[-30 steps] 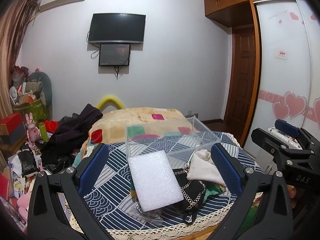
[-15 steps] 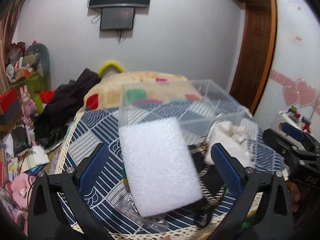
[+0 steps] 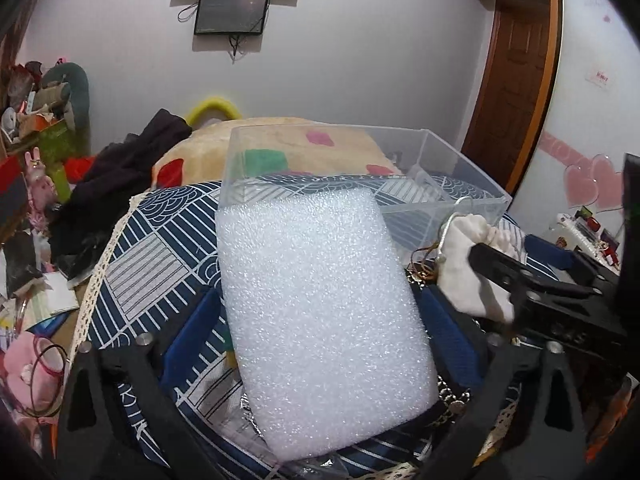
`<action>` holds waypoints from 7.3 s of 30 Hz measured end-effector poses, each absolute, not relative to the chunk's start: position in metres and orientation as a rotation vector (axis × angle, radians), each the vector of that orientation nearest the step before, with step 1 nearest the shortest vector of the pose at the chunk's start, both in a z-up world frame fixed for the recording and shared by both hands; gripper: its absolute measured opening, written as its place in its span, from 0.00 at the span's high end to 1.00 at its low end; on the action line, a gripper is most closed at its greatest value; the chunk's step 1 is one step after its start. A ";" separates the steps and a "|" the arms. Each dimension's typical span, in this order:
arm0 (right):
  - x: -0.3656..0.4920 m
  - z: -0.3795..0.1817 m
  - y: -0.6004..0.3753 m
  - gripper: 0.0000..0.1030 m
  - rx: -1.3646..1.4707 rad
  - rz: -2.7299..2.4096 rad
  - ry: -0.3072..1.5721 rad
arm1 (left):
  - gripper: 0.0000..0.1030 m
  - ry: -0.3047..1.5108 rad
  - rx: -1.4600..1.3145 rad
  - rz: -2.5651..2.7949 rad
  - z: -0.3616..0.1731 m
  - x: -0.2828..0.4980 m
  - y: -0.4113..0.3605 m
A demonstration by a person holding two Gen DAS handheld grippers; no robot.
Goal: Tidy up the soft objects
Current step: 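Grasp the white foam block with the left tool while the right tool grasps the cream pouch, then drop the foam block and cream pouch into the clear box with both tools, then grasp the green sponge with the left tool while the right tool grasps the floral scrunchie, then release the sponge and scrunchie into the clear box with both tools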
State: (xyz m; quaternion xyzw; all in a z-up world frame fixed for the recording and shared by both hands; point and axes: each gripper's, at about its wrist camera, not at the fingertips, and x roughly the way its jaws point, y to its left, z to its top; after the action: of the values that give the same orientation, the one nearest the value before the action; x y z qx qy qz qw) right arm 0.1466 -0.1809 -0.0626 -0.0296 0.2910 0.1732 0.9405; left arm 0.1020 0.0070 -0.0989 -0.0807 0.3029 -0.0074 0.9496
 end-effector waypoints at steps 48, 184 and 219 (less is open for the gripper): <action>0.180 0.005 -0.159 0.83 -0.098 0.423 0.412 | 0.14 0.634 -0.044 -0.116 -0.030 0.191 0.013; 0.212 -0.035 -0.135 0.88 -0.197 0.404 0.547 | 0.60 0.662 -0.057 -0.049 -0.072 0.200 0.020; 0.137 -0.027 -0.156 0.36 -0.174 0.490 0.500 | 0.14 0.605 -0.094 -0.045 -0.062 0.100 0.036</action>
State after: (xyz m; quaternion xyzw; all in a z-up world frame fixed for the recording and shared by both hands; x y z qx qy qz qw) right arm 0.1367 -0.1559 -0.0271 -0.0849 0.2444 0.2398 0.9357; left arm 0.1000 0.0360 -0.0619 -0.0463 0.2978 -0.0221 0.9532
